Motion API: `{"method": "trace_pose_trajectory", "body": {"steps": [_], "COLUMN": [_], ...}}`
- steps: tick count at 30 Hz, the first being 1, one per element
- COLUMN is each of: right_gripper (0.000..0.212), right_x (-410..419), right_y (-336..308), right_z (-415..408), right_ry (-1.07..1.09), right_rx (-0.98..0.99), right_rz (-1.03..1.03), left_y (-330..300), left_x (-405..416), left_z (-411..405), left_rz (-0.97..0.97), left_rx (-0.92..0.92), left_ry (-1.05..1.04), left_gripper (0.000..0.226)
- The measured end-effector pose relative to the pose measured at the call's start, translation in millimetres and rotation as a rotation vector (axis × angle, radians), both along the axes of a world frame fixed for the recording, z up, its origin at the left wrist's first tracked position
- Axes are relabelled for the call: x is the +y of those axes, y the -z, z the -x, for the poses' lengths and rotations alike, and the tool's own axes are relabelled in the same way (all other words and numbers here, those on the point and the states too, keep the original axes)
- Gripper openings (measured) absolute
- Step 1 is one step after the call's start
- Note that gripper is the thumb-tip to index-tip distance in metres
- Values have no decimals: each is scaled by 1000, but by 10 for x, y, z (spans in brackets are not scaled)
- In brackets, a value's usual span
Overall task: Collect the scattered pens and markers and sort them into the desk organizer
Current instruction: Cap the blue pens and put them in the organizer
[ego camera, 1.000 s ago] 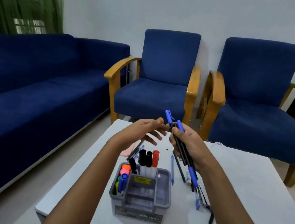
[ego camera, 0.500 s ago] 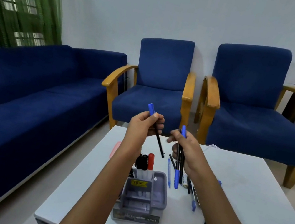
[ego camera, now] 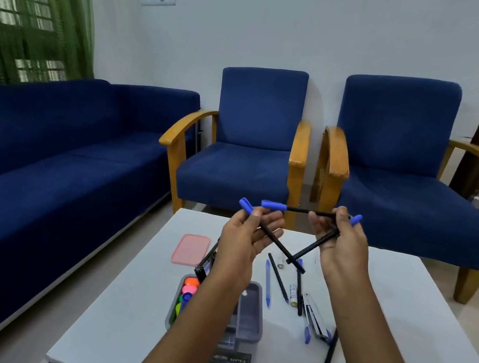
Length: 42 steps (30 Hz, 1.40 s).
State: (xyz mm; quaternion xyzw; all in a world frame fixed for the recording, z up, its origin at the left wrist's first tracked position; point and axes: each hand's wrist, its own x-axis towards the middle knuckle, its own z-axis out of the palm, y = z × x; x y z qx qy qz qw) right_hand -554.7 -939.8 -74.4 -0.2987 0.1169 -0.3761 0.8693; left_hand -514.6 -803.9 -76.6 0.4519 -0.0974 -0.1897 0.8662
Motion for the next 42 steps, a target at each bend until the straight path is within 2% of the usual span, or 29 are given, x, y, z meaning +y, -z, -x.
{"method": "trace_pose_trajectory", "body": {"steps": [4, 7, 11, 14, 17, 20, 22, 25, 29, 33, 35, 36, 37, 39, 40, 42], "right_gripper": [11, 11, 7, 18, 25, 29, 28, 25, 26, 38, 47, 48, 46, 41, 38, 38], "right_x": [63, 124, 194, 244, 209, 194, 239, 255, 96, -74, -198, -276, -354, -477, -518, -501], "right_y": [126, 211, 263, 251, 232, 149, 90, 57, 128, 149, 184, 230, 291, 452, 553, 748], "right_z": [-16, -13, 29, 48, 35, 27, 29, 37, 121, 294, 356, 374, 392, 436, 461, 494], "right_ry": [-41, -57, -98, -255, -130, -148, -210, -221, -174, -299, -253, -162, -48, 102, 56, -140], "right_rx": [128, 362, 459, 537, 494, 274, 193, 177, 203, 258, 374, 506, 709, 1243, 1471, 1716], "right_rz": [118, 387, 677, 845, 670, 466, 469, 564, 568, 524, 510, 580, 722, 1119, 1260, 1366], "left_y": [-8, -16, -12, -13, -7, 37, 109, 203, 283, 344, 374, 387, 398, 403, 394, 352], "left_x": [-84, -141, -153, -143, -116, -163, -243, -345, -459, -596, -624, -620, -612, -569, -554, -511], "left_z": [65, 53, -1, -31, -50, 34, 113, 194, 336, 411, 453, 468, 475, 449, 428, 381], "left_rz": [83, 72, -3, -55, -131, -305, -428, -554, -589, -660, -623, -572, -514, -417, -379, -308], "left_rx": [-46, -71, -99, -162, -257, -411, -510, -610, -673, -639, -549, -480, -412, -297, -250, -188], "left_ry": [-24, -130, -194, -232, -235, -101, -56, -136, -134, -29, 28, 45, 51, 10, -33, -139], "left_gripper": [26, 26, 25, 23, 21, 19, 18, 14, 13, 14, 13, 14, 15, 17, 16, 15]}}
